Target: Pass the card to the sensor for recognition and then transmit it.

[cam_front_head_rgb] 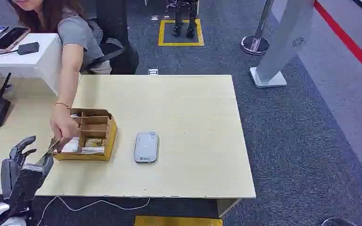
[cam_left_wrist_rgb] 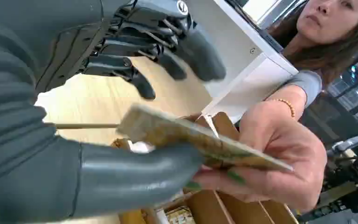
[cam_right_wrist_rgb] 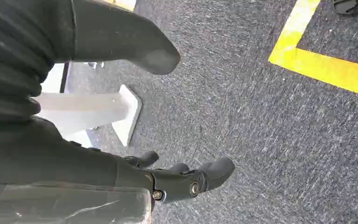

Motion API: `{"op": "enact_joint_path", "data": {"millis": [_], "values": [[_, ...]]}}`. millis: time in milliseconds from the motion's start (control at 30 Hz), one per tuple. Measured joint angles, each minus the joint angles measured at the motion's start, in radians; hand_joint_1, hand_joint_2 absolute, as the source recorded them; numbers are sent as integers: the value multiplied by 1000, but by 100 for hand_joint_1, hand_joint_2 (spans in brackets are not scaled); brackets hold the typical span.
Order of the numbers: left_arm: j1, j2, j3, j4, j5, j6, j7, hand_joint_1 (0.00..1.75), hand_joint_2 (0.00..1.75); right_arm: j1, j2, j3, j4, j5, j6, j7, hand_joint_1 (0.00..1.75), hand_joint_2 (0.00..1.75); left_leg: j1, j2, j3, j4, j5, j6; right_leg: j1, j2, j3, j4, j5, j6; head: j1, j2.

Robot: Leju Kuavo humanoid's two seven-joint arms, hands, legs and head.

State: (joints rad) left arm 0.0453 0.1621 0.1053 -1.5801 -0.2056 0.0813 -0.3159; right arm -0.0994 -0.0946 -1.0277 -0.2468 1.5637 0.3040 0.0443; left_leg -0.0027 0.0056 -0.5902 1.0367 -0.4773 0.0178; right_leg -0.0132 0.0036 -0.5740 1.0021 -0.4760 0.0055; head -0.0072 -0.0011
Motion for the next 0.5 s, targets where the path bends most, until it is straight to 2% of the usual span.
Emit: {"op": "enact_joint_path", "data": {"millis": [500], "values": [[-9,-2,-1,18,-9,13,11,175,175,0,0,0,0,-1,0,9,0,175,0,0,0,0,0,0,0,0,0,0,0,0,0,0]]}}
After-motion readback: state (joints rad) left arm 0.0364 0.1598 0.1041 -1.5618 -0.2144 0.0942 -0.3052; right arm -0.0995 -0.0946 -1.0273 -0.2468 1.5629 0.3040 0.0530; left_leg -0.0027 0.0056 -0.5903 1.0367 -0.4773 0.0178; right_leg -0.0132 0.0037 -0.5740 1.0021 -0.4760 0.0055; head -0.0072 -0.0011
